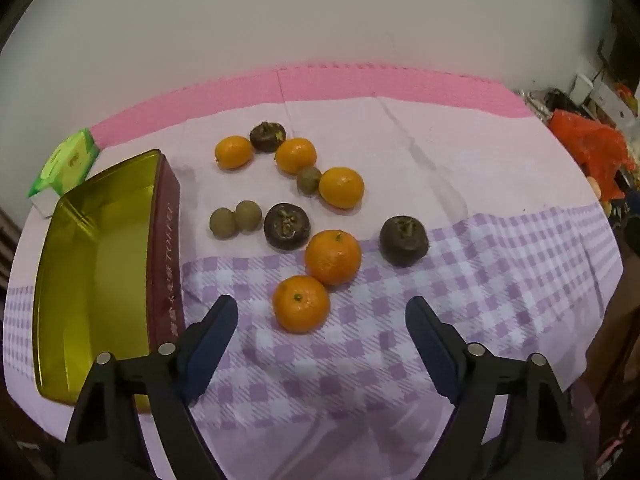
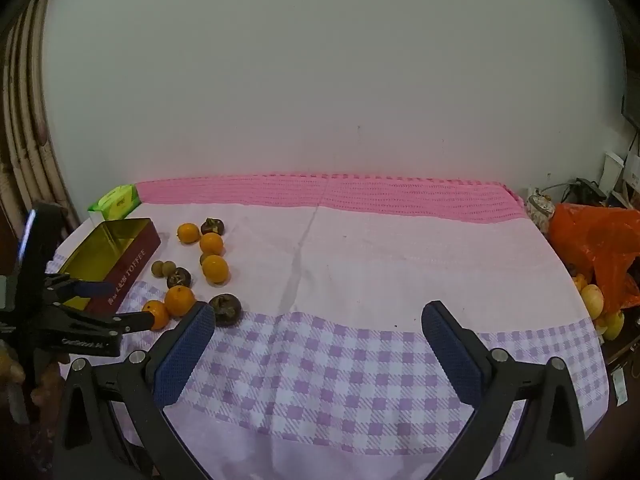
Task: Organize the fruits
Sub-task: 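Grasp the mandarin nearest the tray with the left gripper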
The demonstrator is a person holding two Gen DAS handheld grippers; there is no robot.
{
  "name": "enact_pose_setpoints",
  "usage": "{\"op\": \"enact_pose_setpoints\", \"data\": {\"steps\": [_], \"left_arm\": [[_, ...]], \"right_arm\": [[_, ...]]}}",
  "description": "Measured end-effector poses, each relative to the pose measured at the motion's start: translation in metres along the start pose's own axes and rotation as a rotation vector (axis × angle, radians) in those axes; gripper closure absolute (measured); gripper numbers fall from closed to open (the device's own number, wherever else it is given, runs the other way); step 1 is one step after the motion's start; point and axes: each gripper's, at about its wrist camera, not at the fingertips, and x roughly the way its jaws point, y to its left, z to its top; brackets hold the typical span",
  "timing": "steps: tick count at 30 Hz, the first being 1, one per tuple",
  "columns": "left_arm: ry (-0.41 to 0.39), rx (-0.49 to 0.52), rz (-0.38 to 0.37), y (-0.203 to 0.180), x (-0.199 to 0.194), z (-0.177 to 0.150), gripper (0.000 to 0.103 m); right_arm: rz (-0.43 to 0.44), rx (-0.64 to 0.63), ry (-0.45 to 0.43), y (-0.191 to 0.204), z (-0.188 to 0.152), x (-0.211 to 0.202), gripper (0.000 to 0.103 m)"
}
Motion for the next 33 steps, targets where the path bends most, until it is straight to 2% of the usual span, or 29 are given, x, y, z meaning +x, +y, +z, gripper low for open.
{"op": "enact_pose_setpoints", "data": {"steps": [3, 12, 13, 14, 15, 17, 20, 23, 25, 33], "left_arm": [[0.03, 0.023, -0.001, 0.001, 0.01, 0.001, 0.022], [0.136, 0.056, -0.008, 0.011, 0.051, -0.005, 0.046], [0.128, 0.058, -0.015, 0.012, 0.052, -0.007, 0.05], [0.11, 0.063, -0.022, 0.013, 0.05, -0.009, 0.061], [0.096, 0.07, -0.024, 0.013, 0.049, -0.011, 0.064], [0.09, 0.079, -0.007, 0.011, 0.045, -0.016, 0.065], [0.058, 0.103, 0.068, 0.006, 0.035, -0.017, 0.065], [0.02, 0.061, 0.08, 0.001, 0.016, -0.021, 0.065], [0.007, 0.03, 0.063, 0.003, 0.003, -0.022, 0.065], [-0.058, 0.006, 0.114, 0.001, -0.031, -0.005, 0.065]], "right_arm": [[0.002, 0.017, 0.008, -0.004, 0.001, 0.003, 0.0], [0.012, 0.039, 0.032, -0.011, 0.002, 0.008, 0.0], [0.012, 0.037, 0.034, -0.01, 0.002, 0.009, 0.0], [0.013, 0.037, 0.037, -0.01, 0.002, 0.01, 0.0], [0.013, 0.037, 0.039, -0.01, 0.002, 0.011, 0.0], [0.011, 0.039, 0.043, -0.01, 0.002, 0.012, 0.0], [0.008, 0.041, 0.051, -0.01, 0.001, 0.014, 0.0], [0.001, 0.044, 0.056, -0.01, -0.001, 0.016, 0.0], [0.001, 0.043, 0.063, -0.01, -0.002, 0.019, 0.0], [-0.004, 0.023, 0.087, -0.007, -0.008, 0.025, 0.0]]}}
